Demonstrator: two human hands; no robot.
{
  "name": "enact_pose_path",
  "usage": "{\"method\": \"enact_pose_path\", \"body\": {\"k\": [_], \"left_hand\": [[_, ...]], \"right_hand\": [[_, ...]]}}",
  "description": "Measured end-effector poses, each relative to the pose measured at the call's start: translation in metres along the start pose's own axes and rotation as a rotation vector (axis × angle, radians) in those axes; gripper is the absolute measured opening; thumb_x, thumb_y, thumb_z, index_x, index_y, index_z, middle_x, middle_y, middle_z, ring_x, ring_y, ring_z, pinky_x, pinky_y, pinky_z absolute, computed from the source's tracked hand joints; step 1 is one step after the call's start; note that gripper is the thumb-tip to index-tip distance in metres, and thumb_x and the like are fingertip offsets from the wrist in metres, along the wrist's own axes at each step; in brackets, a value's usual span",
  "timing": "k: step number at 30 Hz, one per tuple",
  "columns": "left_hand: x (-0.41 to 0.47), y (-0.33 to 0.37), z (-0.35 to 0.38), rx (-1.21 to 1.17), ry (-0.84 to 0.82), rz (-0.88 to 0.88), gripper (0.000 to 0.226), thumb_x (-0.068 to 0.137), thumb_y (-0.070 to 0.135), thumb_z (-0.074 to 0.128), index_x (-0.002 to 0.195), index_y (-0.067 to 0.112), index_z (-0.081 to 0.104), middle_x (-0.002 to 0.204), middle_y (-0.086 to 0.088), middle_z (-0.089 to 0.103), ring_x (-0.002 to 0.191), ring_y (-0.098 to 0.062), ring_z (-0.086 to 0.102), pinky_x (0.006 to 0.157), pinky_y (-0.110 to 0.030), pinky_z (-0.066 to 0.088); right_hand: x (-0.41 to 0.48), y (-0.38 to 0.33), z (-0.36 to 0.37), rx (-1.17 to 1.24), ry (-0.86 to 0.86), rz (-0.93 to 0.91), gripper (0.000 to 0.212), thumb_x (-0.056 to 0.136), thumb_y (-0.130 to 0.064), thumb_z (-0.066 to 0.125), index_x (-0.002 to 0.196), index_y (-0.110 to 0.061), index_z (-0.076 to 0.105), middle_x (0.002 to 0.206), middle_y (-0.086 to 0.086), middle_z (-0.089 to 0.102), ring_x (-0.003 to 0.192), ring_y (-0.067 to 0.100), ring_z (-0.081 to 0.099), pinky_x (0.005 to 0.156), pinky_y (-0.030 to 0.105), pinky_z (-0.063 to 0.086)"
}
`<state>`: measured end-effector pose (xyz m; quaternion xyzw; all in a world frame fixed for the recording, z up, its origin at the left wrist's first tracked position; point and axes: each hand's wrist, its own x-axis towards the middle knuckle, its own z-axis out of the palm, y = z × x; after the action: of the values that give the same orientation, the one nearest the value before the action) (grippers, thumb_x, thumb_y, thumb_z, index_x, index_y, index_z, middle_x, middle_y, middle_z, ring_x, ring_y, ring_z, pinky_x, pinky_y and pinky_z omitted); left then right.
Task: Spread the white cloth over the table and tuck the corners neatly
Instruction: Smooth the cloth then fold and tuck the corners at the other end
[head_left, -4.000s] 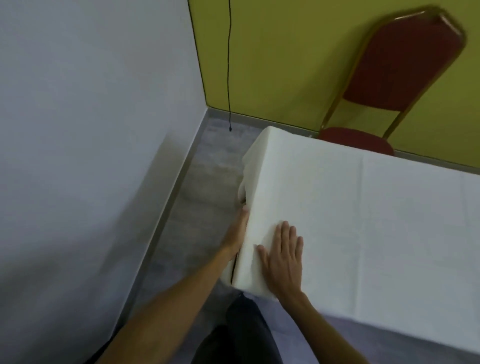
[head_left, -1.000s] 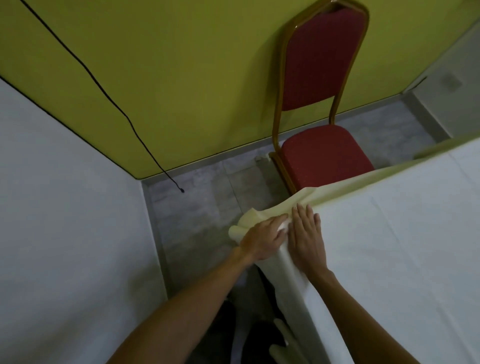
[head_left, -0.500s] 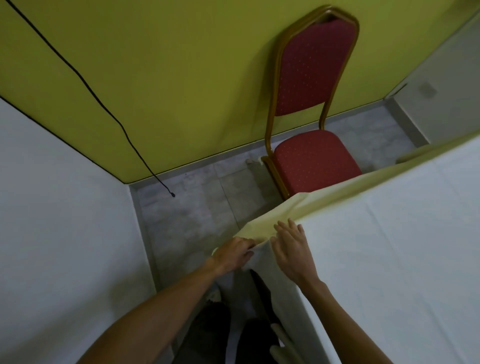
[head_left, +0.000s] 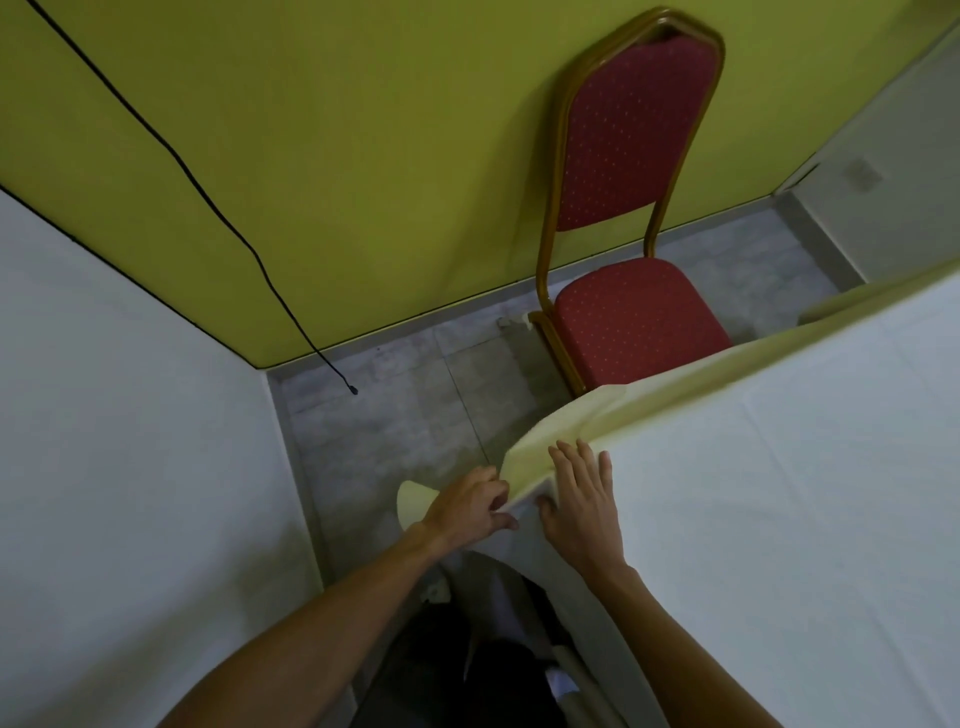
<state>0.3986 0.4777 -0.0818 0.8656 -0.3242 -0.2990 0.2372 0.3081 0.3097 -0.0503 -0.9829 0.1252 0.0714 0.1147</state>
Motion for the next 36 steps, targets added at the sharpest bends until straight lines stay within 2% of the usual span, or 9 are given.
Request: {"method": "enact_pose_path", "body": {"k": [3, 6, 11, 16, 19, 23, 27, 30, 36], "left_hand": [[0.007, 0.012, -0.012, -0.118, 0.012, 0.000, 0.041, 0.081, 0.044, 0.072, 0.113, 0.028, 0.052, 0.116, 0.009, 0.052, 0.104, -0.010, 0.054, 0.082, -0.024, 0.048], [0.019, 0.029, -0.017, -0.109, -0.024, 0.063, 0.055, 0.092, 0.024, 0.064, 0.142, 0.021, 0.042, 0.143, 0.000, 0.049, 0.128, -0.016, 0.049, 0.105, -0.033, 0.045], [0.024, 0.048, -0.001, -0.089, 0.081, 0.138, 0.024, 0.098, 0.018, 0.053, 0.119, 0.013, 0.063, 0.113, -0.007, 0.070, 0.098, -0.021, 0.068, 0.084, -0.031, 0.056], [0.002, 0.042, 0.019, -0.012, 0.211, 0.013, 0.030, 0.103, 0.033, 0.044, 0.121, 0.017, 0.062, 0.099, -0.006, 0.070, 0.080, -0.016, 0.068, 0.069, -0.024, 0.053], [-0.007, 0.034, 0.025, -0.034, 0.150, -0.105, 0.033, 0.101, 0.038, 0.044, 0.104, 0.014, 0.067, 0.090, -0.003, 0.067, 0.080, -0.014, 0.068, 0.071, -0.023, 0.056], [-0.011, 0.032, 0.021, 0.045, 0.230, -0.113, 0.028, 0.099, 0.034, 0.049, 0.094, 0.013, 0.067, 0.085, -0.005, 0.068, 0.078, -0.020, 0.066, 0.071, -0.031, 0.055], [-0.018, 0.031, 0.020, 0.060, 0.305, -0.148, 0.029, 0.098, 0.040, 0.050, 0.095, 0.016, 0.065, 0.085, -0.002, 0.067, 0.068, -0.011, 0.055, 0.063, -0.023, 0.044], [-0.023, 0.027, 0.029, 0.015, 0.318, -0.175, 0.030, 0.099, 0.043, 0.047, 0.093, 0.017, 0.059, 0.087, -0.002, 0.064, 0.071, -0.015, 0.059, 0.065, -0.028, 0.049], [-0.030, 0.039, 0.074, -0.020, 0.297, -0.270, 0.017, 0.096, 0.022, 0.056, 0.108, 0.010, 0.057, 0.103, -0.011, 0.066, 0.086, -0.025, 0.067, 0.072, -0.034, 0.054]], "right_hand": [[0.000, 0.000, 0.000, 0.017, 0.006, 0.028, 0.067, 0.089, -0.033, 0.070, 0.147, -0.011, 0.045, 0.156, 0.008, 0.041, 0.149, 0.031, 0.027, 0.121, 0.050, 0.001], [0.000, 0.001, 0.003, 0.025, 0.024, 0.026, 0.067, 0.092, -0.031, 0.066, 0.149, -0.010, 0.041, 0.159, 0.009, 0.035, 0.150, 0.030, 0.023, 0.121, 0.049, 0.003], [-0.001, 0.004, 0.007, -0.046, 0.014, 0.007, 0.064, 0.093, -0.030, 0.066, 0.148, -0.006, 0.043, 0.157, 0.012, 0.038, 0.149, 0.031, 0.026, 0.121, 0.049, 0.002], [0.000, 0.002, 0.006, -0.052, 0.046, 0.000, 0.062, 0.092, -0.029, 0.067, 0.146, -0.006, 0.045, 0.155, 0.012, 0.042, 0.148, 0.033, 0.031, 0.121, 0.049, 0.001], [-0.001, 0.002, 0.005, -0.041, 0.050, -0.001, 0.062, 0.093, -0.028, 0.065, 0.146, -0.004, 0.045, 0.155, 0.014, 0.041, 0.147, 0.035, 0.032, 0.120, 0.052, 0.005], [-0.001, 0.001, 0.003, -0.013, 0.057, -0.006, 0.060, 0.093, -0.026, 0.065, 0.145, -0.003, 0.045, 0.154, 0.016, 0.042, 0.145, 0.038, 0.034, 0.119, 0.055, 0.011], [-0.002, 0.001, 0.003, 0.000, 0.025, 0.009, 0.061, 0.094, -0.029, 0.064, 0.147, -0.007, 0.042, 0.157, 0.013, 0.037, 0.148, 0.035, 0.028, 0.120, 0.051, 0.001], [-0.002, 0.003, 0.002, 0.024, 0.004, 0.012, 0.063, 0.094, -0.030, 0.062, 0.149, -0.008, 0.039, 0.159, 0.011, 0.034, 0.150, 0.033, 0.025, 0.121, 0.048, -0.002], [-0.003, 0.008, 0.004, 0.105, 0.018, -0.018, 0.066, 0.090, -0.026, 0.061, 0.149, -0.010, 0.037, 0.161, 0.009, 0.031, 0.152, 0.030, 0.019, 0.123, 0.045, -0.004]]}}
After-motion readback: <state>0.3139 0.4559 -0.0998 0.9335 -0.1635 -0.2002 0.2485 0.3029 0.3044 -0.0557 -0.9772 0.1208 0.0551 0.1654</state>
